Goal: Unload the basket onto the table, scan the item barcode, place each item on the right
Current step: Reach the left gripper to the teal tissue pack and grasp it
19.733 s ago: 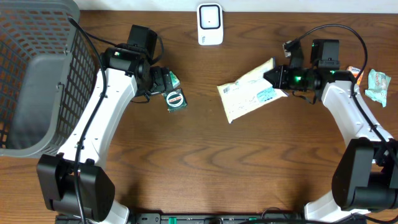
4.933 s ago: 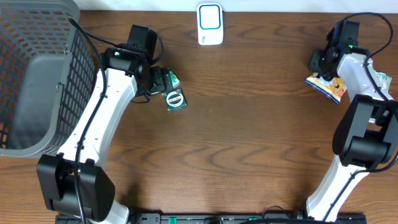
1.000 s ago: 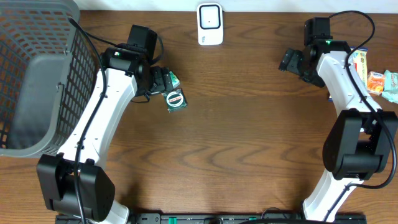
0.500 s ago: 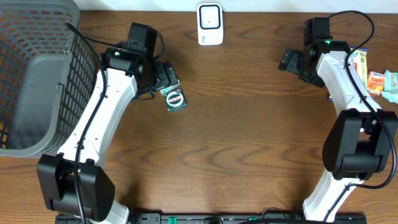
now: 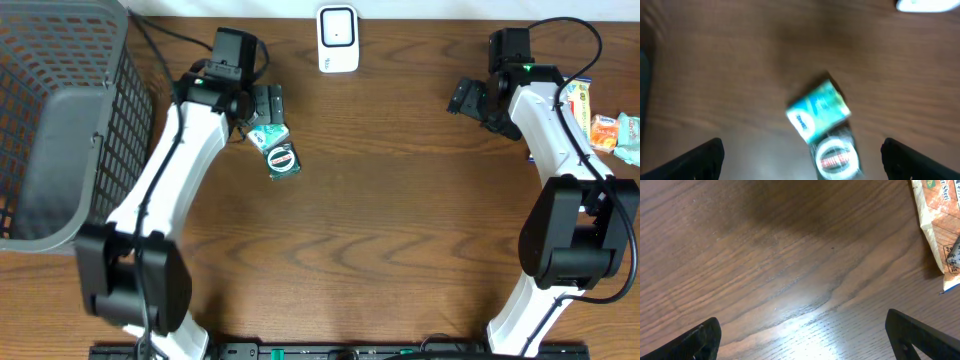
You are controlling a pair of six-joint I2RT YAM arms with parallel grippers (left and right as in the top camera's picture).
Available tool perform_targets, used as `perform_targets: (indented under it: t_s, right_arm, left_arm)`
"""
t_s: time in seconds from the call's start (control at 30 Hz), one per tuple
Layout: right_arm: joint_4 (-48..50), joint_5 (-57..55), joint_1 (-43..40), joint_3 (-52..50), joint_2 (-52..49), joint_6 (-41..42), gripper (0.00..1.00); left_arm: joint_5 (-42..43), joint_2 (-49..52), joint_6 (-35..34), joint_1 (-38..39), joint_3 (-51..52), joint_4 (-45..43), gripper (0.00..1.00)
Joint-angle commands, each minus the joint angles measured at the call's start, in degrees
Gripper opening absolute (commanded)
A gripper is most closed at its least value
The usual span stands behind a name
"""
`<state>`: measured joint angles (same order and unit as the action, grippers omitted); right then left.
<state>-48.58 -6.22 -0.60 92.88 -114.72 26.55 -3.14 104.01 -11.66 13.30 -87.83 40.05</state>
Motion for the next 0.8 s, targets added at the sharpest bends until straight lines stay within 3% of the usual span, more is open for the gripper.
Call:
perform_targets:
  t_s: [0.0, 0.17, 0.2, 0.27, 0.3, 0.77]
  right_arm:
    - [-0.1, -0.3, -0.2, -0.2, -0.7, 0.6, 0.99]
    - [-0.1, -0.3, -0.2, -0.2, -0.7, 0.6, 0.99]
    - [-0.1, -0.3, -0.2, -0.2, -0.7, 0.6, 0.99]
    - [-0.1, -0.3, -0.2, -0.2, -0.7, 0.6, 0.99]
    - [-0.1, -0.3, -0.2, -0.2, -0.7, 0.6, 0.99]
    - [-0.1, -0.3, -0.2, -0.2, -0.7, 0.6, 0.99]
  left_arm:
    - [-3.1, 3.3, 2.8, 0.0, -0.5, -1.4, 0.99]
    - [0.2, 4.9, 2.9, 0.0, -0.5, -2.4, 0.98]
    - [0.1, 5.2, 2.9, 0.0, -0.5, -2.8, 0.9]
    - [0.1, 6.1, 3.6, 0.0, -0.5, -3.9, 0.63]
    - [0.1, 6.7, 4.2, -0.1, -0.5, -4.5, 0.6]
    - [-0.1, 17.2, 6.9, -0.8, -0.5, -6.1, 0.6]
